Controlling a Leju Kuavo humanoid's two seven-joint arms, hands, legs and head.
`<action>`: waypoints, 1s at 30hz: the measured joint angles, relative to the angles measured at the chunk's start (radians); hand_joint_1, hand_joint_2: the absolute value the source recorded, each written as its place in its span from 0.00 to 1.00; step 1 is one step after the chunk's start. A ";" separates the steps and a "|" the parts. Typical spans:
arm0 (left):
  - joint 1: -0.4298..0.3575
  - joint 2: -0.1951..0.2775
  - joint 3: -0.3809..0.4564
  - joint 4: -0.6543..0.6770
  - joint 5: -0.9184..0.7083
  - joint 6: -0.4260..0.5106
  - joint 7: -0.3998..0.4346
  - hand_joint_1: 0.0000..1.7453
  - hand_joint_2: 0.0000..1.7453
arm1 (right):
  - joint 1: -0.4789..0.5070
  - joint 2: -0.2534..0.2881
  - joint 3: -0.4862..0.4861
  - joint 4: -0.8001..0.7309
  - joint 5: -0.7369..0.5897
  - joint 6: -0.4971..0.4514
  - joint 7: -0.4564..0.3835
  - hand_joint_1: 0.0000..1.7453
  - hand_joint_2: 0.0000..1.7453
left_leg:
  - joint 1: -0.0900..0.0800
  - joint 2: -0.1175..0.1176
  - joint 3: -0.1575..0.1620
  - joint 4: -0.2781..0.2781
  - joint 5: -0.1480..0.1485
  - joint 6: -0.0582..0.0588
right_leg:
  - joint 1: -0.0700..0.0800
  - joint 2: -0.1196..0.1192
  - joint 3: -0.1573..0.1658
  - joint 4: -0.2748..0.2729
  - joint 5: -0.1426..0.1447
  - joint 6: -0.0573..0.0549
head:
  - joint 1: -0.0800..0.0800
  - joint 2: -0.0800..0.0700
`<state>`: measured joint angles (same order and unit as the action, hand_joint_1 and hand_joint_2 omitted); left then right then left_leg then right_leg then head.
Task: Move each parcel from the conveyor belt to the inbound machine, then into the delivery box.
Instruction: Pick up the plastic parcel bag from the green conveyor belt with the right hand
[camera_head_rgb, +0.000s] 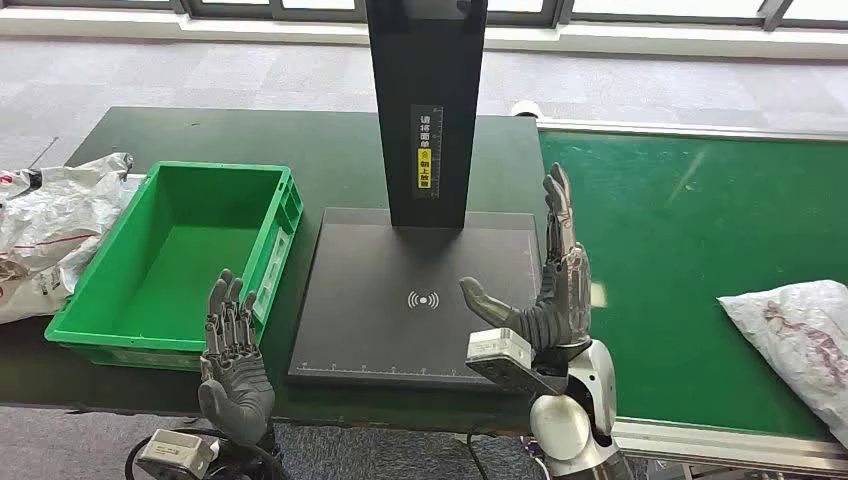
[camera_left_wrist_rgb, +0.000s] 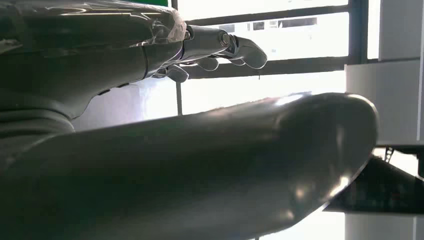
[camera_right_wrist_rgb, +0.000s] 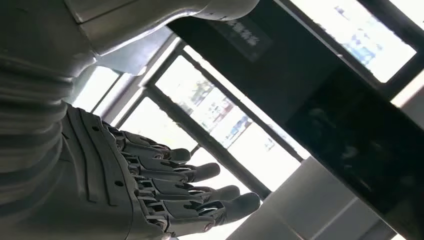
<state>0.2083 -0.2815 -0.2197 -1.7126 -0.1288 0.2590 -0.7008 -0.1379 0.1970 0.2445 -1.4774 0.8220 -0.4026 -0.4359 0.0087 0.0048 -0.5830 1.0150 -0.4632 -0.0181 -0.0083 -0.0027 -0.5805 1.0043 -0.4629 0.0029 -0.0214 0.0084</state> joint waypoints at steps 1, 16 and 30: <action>-0.002 0.000 0.000 0.000 0.003 0.001 0.000 0.00 0.00 | 0.003 -0.003 -0.008 0.004 0.016 0.002 0.019 0.00 1.00 | 0.000 0.000 0.000 0.000 0.000 0.000 | 0.000 0.000 0.000 0.000 0.000 0.000 | 0.000 0.000; -0.058 -0.002 0.000 0.031 0.056 -0.001 0.000 0.00 0.00 | 0.208 -0.055 -0.261 -0.028 0.176 0.011 0.157 0.00 1.00 | 0.000 -0.002 -0.001 0.000 -0.001 0.000 | 0.000 -0.002 0.000 0.000 -0.001 0.000 | 0.000 0.000; -0.082 -0.009 0.000 0.049 0.040 -0.031 0.000 0.00 0.00 | 0.245 -0.060 -0.415 -0.027 0.507 0.066 0.455 0.00 1.00 | -0.001 -0.002 -0.001 0.000 -0.001 0.000 | -0.001 -0.001 0.000 0.000 -0.001 0.001 | 0.000 0.000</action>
<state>0.1262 -0.2910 -0.2197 -1.6636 -0.0890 0.2276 -0.7005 0.1069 0.1368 -0.1701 -1.5040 1.3289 -0.3365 0.0195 0.0081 0.0025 -0.5837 1.0153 -0.4638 -0.0181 -0.0091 -0.0039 -0.5805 1.0040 -0.4637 0.0037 -0.0214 0.0084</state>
